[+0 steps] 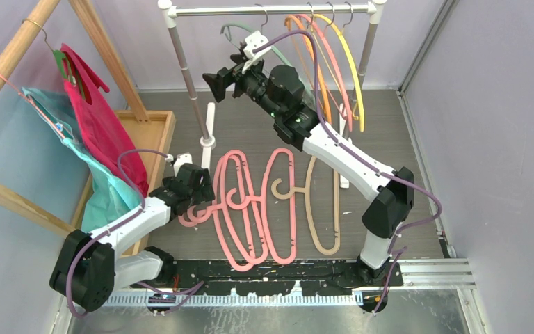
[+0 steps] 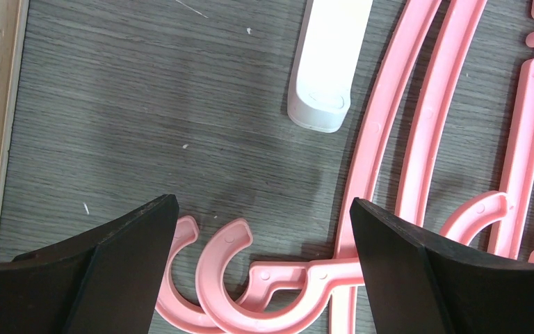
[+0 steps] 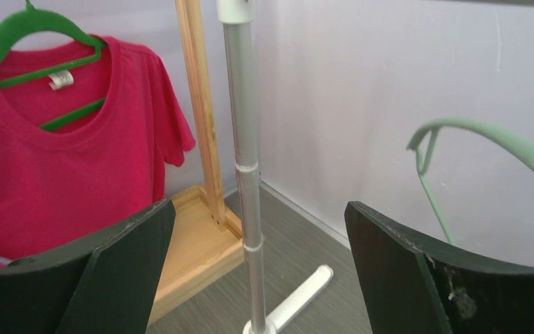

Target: Organize the hangers

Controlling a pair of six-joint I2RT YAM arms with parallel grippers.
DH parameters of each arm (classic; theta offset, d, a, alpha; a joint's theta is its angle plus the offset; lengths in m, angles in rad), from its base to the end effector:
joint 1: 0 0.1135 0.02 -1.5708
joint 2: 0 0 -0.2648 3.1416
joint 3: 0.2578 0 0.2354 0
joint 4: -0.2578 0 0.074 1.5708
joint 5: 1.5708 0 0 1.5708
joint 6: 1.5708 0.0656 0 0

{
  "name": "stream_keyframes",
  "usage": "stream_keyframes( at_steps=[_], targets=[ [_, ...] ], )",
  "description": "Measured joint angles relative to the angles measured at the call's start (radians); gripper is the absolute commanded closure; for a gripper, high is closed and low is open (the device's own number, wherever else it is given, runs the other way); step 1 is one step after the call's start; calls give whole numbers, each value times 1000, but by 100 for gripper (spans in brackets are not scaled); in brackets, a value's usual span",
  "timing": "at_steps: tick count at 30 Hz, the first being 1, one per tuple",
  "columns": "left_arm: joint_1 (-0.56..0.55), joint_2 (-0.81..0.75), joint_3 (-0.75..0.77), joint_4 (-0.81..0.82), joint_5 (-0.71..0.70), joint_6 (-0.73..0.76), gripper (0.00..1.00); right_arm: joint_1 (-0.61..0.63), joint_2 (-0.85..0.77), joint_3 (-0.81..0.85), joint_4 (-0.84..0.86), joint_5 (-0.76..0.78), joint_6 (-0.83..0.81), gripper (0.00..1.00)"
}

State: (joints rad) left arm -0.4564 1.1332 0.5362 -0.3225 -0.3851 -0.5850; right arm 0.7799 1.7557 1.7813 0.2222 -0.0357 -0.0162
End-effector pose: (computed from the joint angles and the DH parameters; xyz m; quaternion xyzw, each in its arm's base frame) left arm 0.2007 -0.0711 0.1678 -0.1208 0.9241 0.0011 0.3626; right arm 0.3041 0.3040 0.4738 -0.2511 0.5607 0.3042 0.7280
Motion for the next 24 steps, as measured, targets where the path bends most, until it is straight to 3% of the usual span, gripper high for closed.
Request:
stream_keyframes(
  at_steps=[10, 24],
  targets=[
    [0, 0, 0, 2, 5, 1, 2, 4, 62, 18, 172, 29, 11, 1],
    [0, 0, 0, 5, 14, 2, 2, 3, 97, 55, 340, 322, -170, 1]
  ],
)
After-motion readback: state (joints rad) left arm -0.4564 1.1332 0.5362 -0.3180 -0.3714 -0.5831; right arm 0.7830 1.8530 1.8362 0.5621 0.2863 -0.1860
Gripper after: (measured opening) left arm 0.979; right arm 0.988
